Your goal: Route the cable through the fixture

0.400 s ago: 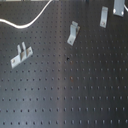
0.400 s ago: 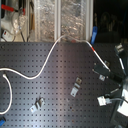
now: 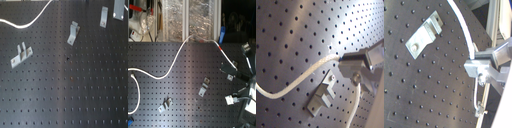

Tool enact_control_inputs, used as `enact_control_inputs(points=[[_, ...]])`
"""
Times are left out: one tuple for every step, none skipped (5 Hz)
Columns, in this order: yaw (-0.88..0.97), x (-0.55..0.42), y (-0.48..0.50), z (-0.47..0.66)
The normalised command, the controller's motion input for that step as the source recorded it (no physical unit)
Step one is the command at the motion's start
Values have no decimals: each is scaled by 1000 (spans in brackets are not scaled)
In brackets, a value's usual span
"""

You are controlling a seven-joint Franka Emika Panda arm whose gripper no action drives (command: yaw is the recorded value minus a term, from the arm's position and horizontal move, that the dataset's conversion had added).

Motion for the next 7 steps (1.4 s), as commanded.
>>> enact_control_inputs(points=[[0, 6, -8, 0], [-17, 39, -25, 0], [220, -126, 47, 274], [231, 10, 18, 566], [746, -228, -9, 77], [728, -399, 237, -200], [669, -470, 348, -369]])
